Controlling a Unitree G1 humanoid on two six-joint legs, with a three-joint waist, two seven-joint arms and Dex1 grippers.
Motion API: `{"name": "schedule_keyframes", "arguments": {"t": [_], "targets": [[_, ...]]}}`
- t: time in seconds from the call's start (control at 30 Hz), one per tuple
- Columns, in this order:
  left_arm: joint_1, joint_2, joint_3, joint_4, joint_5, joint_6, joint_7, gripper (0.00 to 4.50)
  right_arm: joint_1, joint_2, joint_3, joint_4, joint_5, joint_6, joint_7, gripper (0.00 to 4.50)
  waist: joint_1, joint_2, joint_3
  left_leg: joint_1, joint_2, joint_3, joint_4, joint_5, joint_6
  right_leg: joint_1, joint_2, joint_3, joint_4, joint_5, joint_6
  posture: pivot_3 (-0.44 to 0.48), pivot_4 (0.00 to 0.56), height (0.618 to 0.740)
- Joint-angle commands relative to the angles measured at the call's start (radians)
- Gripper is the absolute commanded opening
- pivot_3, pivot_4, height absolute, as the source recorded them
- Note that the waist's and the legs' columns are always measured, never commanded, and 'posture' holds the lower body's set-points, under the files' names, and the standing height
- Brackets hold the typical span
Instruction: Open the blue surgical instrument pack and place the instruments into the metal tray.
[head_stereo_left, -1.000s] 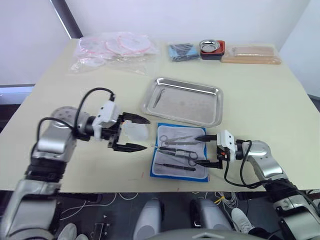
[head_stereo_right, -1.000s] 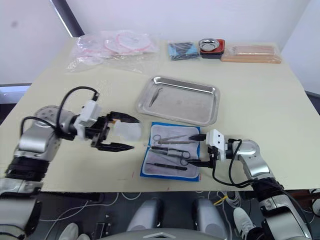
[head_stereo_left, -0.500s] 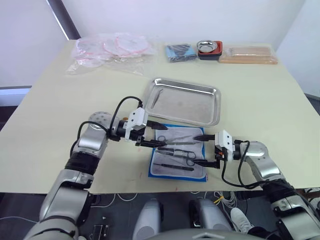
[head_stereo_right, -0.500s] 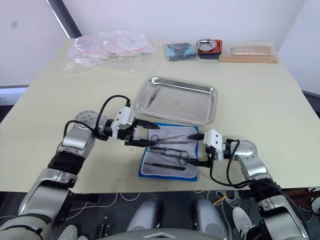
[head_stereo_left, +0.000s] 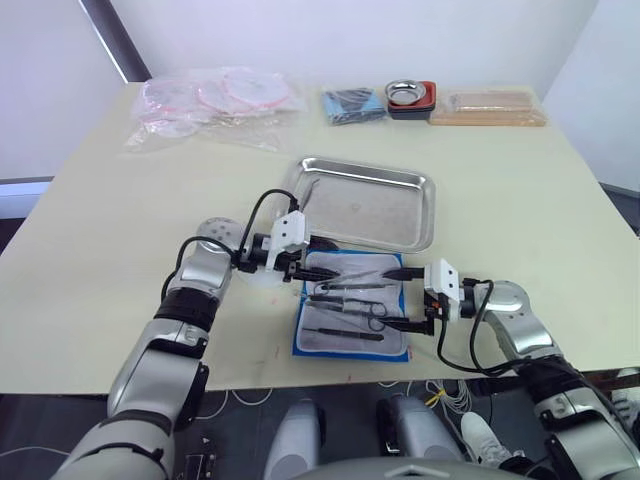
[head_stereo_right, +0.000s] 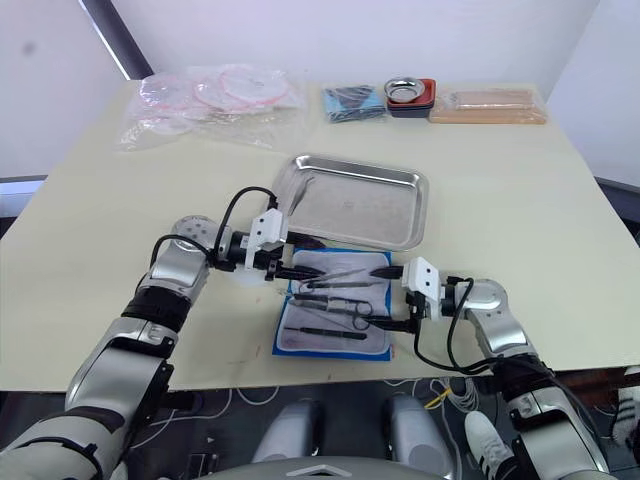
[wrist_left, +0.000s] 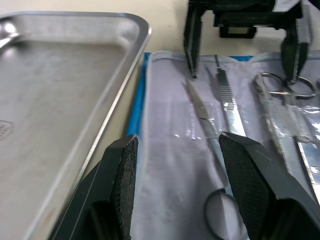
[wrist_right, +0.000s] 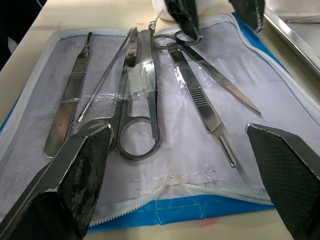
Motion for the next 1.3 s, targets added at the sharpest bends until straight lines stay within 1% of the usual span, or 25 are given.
{"name": "schedule_keyframes", "arguments": {"t": [0.03,0.17,0.3,0.4,0.5,0.77,0.93,1.03,1.07,1.1,1.17,1.3], "targets": [[0.019,-0.002,0.012,-0.062,-0.026,0.075,-0.003,2.74,0.052,0.019,0.083,0.100,-0.080,0.026,-0.006,4.50,-0.001,0.000,0.000,0.001,0.000,0.000,0.000,0.000,0.000,0.000,0.000,0.000,0.000,0.000,0.000,0.000,0.150,0.740],[0.037,0.016,-0.006,-0.089,0.015,0.069,0.005,2.74,0.062,0.014,0.101,0.071,-0.088,0.030,0.007,4.50,-0.001,0.000,0.000,0.001,0.001,0.000,0.000,0.000,0.000,0.000,0.002,0.000,0.001,0.000,-0.001,0.000,0.150,0.740],[0.033,0.023,-0.026,-0.066,0.063,0.033,0.018,2.74,0.062,0.011,0.103,0.069,-0.092,0.030,0.013,4.50,-0.001,0.001,-0.001,0.002,0.002,-0.001,0.000,0.000,0.000,0.000,0.002,0.000,0.001,0.001,-0.001,0.000,0.150,0.740],[0.017,0.009,-0.024,-0.046,0.068,0.043,0.034,2.74,0.054,0.014,0.097,0.065,-0.083,0.042,0.018,4.50,-0.001,0.001,-0.001,0.001,0.002,0.000,0.000,0.000,0.000,0.000,0.002,0.000,0.001,0.001,-0.001,0.000,0.150,0.740],[-0.005,-0.001,-0.032,0.001,0.092,0.012,0.051,2.74,0.044,0.009,0.107,0.088,-0.102,0.024,0.025,4.50,0.000,0.001,-0.001,0.001,0.002,0.000,0.000,0.000,0.000,0.000,0.002,0.000,0.001,0.001,-0.001,0.000,0.150,0.740],[-0.054,0.002,-0.033,0.098,0.117,-0.041,0.046,2.74,0.045,0.011,0.097,0.087,-0.099,0.027,0.017,4.50,-0.001,0.002,-0.001,0.002,0.002,0.000,0.000,0.000,0.000,0.000,0.003,0.000,0.002,0.001,-0.001,0.000,0.150,0.740],[-0.040,-0.008,-0.036,0.080,0.099,-0.040,0.002,2.74,0.048,0.014,0.095,0.084,-0.098,0.029,0.012,4.50,-0.001,0.003,-0.002,0.002,0.002,0.000,0.000,0.000,0.000,0.000,0.003,0.001,0.002,0.001,-0.001,0.000,0.150,0.740],[-0.029,-0.009,-0.039,0.073,0.101,-0.032,-0.006,1.86,0.049,0.013,0.094,0.083,-0.097,0.030,0.010,4.50,-0.001,0.003,-0.002,0.002,0.002,0.000,0.000,0.000,0.000,0.000,0.003,0.001,0.002,0.001,-0.001,0.000,0.150,0.740],[-0.027,-0.009,-0.039,0.072,0.102,-0.030,-0.008,1.37,0.049,0.014,0.093,0.082,-0.097,0.031,0.010,4.50,-0.001,0.003,-0.002,0.002,0.002,0.000,0.000,0.000,0.000,0.000,0.003,0.001,0.002,0.001,-0.001,0.000,0.150,0.740],[-0.024,-0.008,-0.039,0.067,0.102,-0.028,-0.009,1.02,0.050,0.013,0.093,0.080,-0.097,0.032,0.010,4.50,-0.001,0.003,-0.002,0.002,0.002,0.000,0.000,0.000,0.000,0.000,0.003,0.001,0.002,0.001,-0.001,0.000,0.150,0.740],[-0.018,-0.009,-0.038,0.058,0.099,-0.015,-0.015,0.09,0.051,0.012,0.093,0.079,-0.096,0.031,0.009,4.50,0.000,0.004,-0.003,0.002,0.002,0.000,0.000,0.000,0.000,0.000,0.003,0.001,0.002,0.001,-0.001,0.000,0.150,0.740],[-0.010,-0.008,-0.040,0.043,0.097,-0.003,-0.022,0.09,0.047,0.012,0.091,0.081,-0.096,0.031,0.008,4.50,0.000,0.005,-0.003,0.002,0.002,0.000,0.002,0.000,0.000,0.000,0.003,0.001,0.004,0.001,-0.001,0.000,0.150,0.740]]}}
